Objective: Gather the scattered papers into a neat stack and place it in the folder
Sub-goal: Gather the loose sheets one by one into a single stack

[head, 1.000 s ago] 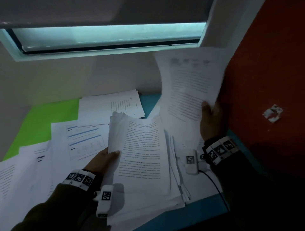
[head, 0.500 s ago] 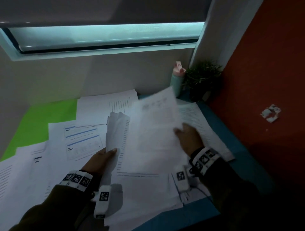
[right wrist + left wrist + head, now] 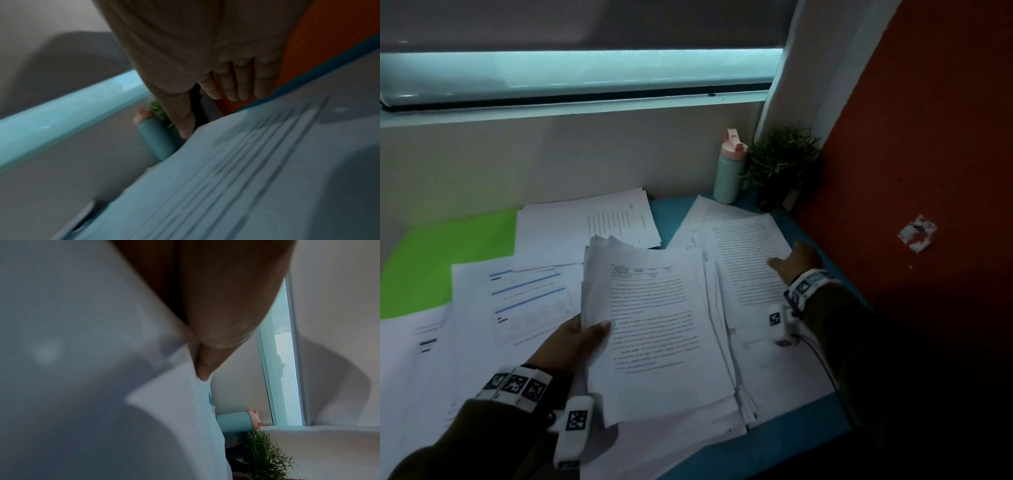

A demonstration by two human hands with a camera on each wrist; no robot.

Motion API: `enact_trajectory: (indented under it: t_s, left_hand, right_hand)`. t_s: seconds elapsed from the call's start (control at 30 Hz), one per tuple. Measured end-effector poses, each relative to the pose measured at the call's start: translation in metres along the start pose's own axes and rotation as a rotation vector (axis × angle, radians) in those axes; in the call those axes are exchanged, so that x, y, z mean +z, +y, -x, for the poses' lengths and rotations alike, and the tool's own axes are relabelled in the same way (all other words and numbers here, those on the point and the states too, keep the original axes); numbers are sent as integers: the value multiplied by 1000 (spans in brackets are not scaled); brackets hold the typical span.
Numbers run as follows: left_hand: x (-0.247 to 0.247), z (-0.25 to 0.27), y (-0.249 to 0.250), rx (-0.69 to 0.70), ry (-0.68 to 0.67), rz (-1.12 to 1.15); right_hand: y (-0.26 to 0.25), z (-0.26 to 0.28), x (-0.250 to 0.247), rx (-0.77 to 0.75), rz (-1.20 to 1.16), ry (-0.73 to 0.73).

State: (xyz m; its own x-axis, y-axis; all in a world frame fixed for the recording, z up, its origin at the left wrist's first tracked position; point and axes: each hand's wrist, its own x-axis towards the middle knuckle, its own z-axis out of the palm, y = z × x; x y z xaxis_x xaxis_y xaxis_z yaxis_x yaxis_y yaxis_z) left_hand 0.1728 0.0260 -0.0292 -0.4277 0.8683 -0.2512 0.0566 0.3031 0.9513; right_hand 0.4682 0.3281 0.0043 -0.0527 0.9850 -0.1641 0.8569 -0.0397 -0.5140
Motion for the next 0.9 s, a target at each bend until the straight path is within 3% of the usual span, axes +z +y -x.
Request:
enact_trajectory:
  t_s: [0.13, 0.27, 0.4, 0.6, 0.73, 0.9]
  left_hand:
    - [1, 2, 3, 0, -16, 22]
    - [2, 1, 1, -4, 10, 38]
    - [-2, -1, -2, -2, -1, 14]
    - [-2, 0, 0, 32, -18, -5]
    - [0, 0, 0, 36, -11, -9]
    - [0, 1, 1, 30, -9, -8]
  right_hand:
    - [15, -22, 5, 67, -24, -88]
    - [19, -28, 8, 77, 214, -45]
    - [17, -33, 7, 2, 70, -104]
    - [16, -32, -8, -212, -8, -20]
    - [7, -14, -44, -329, -66, 146]
    - [-8, 18, -104, -348, -112, 335]
